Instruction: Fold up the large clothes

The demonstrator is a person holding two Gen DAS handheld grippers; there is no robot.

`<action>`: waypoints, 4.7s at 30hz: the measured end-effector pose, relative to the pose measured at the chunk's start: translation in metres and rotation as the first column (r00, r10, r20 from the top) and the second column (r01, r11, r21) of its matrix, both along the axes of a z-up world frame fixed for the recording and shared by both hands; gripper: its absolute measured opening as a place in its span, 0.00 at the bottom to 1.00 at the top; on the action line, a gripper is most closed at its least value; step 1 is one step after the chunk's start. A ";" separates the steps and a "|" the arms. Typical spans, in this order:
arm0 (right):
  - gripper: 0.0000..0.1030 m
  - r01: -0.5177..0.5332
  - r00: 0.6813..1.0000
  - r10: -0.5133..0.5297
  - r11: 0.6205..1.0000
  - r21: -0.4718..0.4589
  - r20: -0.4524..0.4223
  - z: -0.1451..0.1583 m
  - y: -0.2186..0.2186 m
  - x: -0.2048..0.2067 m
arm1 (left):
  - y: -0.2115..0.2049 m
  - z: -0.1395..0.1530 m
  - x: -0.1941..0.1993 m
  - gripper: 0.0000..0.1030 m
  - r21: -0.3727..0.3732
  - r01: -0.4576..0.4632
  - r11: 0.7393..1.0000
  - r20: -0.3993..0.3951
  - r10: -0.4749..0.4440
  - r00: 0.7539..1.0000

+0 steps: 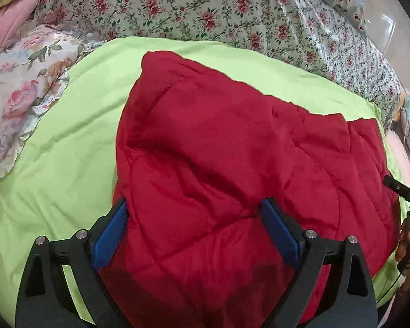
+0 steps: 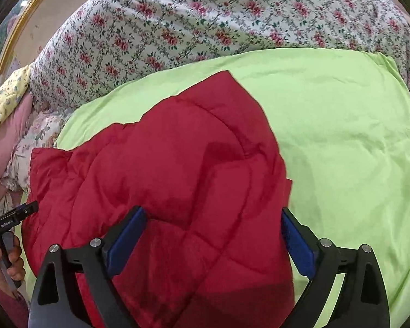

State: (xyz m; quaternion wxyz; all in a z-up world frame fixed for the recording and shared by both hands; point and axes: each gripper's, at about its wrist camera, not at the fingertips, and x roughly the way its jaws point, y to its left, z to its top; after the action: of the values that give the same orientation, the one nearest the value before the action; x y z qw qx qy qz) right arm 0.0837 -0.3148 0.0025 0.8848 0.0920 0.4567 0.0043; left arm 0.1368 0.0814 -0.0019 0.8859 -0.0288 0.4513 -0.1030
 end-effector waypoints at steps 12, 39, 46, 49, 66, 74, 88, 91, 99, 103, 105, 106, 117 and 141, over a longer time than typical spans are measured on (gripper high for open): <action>0.18 -0.012 1.000 0.012 1.000 -0.011 0.028 0.003 0.002 0.000 | -0.007 0.012 0.001 0.25 -0.020 0.043 0.999 0.039 -0.043 0.998; 0.14 0.087 0.995 -0.090 0.993 0.078 0.043 -0.017 -0.021 0.030 | 0.006 -0.018 0.050 0.23 -0.196 -0.064 0.979 -0.040 0.057 0.998; 0.16 0.091 0.994 -0.094 0.994 0.054 0.058 -0.020 -0.019 0.030 | -0.001 -0.020 0.052 0.24 -0.141 -0.072 0.987 -0.028 0.069 0.997; 0.18 0.094 0.992 -0.098 0.994 0.050 0.075 -0.023 -0.019 0.029 | -0.005 -0.020 0.052 0.26 -0.106 -0.079 0.991 -0.019 0.077 0.997; 0.30 0.121 0.984 -0.125 0.992 0.040 0.126 -0.024 -0.021 0.018 | 0.006 0.024 -0.002 0.60 -0.138 -0.173 0.975 0.066 0.184 0.981; 0.56 0.161 0.968 -0.168 0.986 0.050 0.189 -0.007 -0.020 -0.007 | -0.013 0.040 -0.036 0.60 -0.149 -0.058 0.987 0.096 0.072 0.993; 0.64 0.007 0.972 -0.013 1.000 0.029 0.236 0.027 0.030 -0.069 | -0.053 0.034 -0.085 0.60 -0.125 0.081 0.989 0.075 -0.072 0.995; 0.65 -0.054 0.977 0.051 0.998 0.009 0.207 0.024 0.050 -0.078 | -0.057 0.031 -0.091 0.60 -0.123 0.099 0.988 0.066 -0.091 0.994; 0.71 -0.167 0.976 0.181 0.979 -0.118 0.120 -0.001 0.098 -0.085 | -0.069 0.028 -0.106 0.69 -0.080 0.126 0.989 0.065 -0.121 0.991; 0.71 -0.154 0.981 0.171 0.975 -0.161 0.094 -0.011 0.102 -0.076 | -0.075 0.023 -0.107 0.69 -0.031 0.120 0.992 0.059 -0.118 0.991; 0.71 -0.142 0.984 0.158 0.976 -0.162 0.088 -0.014 0.100 -0.070 | -0.078 0.017 -0.102 0.69 -0.013 0.106 0.994 0.047 -0.105 0.993; 0.71 -0.138 0.985 0.153 0.977 -0.163 0.085 -0.015 0.098 -0.067 | -0.080 0.014 -0.100 0.70 -0.008 0.101 0.995 0.042 -0.101 0.994; 0.69 -0.097 0.989 0.111 0.987 -0.130 0.101 -0.012 0.091 -0.067 | -0.092 -0.013 -0.075 0.79 0.034 0.087 0.996 -0.005 -0.086 0.996; 0.71 -0.082 0.981 0.106 0.986 -0.148 0.161 -0.030 0.081 -0.066 | -0.077 -0.002 -0.061 0.80 0.088 -0.024 0.996 0.051 0.019 0.998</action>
State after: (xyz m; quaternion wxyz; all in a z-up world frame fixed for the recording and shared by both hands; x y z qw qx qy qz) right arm 0.0182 -0.2342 -0.0271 0.9233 0.0069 0.3834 0.0216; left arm 0.0763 0.0044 -0.0041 0.8985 0.0084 0.4327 -0.0738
